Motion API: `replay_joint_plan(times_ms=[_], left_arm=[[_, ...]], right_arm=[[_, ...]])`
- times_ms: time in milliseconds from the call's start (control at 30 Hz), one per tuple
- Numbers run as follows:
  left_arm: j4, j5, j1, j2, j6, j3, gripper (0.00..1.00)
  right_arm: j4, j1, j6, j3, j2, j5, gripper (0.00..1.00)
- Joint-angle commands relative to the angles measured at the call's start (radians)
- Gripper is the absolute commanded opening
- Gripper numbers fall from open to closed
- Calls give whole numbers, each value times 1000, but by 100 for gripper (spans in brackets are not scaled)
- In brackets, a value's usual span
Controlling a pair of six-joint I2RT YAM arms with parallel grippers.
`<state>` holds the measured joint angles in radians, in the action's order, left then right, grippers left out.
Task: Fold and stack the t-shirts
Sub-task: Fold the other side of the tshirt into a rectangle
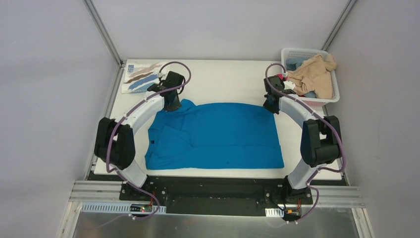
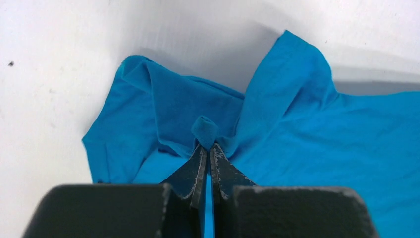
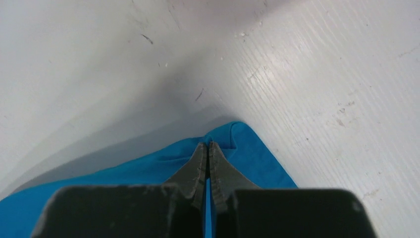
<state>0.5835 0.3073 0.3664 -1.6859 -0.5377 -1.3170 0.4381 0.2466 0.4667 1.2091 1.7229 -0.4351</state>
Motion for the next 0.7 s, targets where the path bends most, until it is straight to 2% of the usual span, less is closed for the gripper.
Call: replay_joint_plan(times_ms=[0,333,500,667], left_arm=[[-1,84,40,161,-48,107,0],[18,42,99,469,-146,367,0],[41,-10,105,623,-149,430,0],[78,-25,106,714,-176,489,0]], right_arm=[[-18,4,-13,-53,-109,14,0],[-11,3,-19,-165,-251,11,0],[-7,4,-18,-191,-275,47,0],[-5,2,0,-245,-327,69,0]])
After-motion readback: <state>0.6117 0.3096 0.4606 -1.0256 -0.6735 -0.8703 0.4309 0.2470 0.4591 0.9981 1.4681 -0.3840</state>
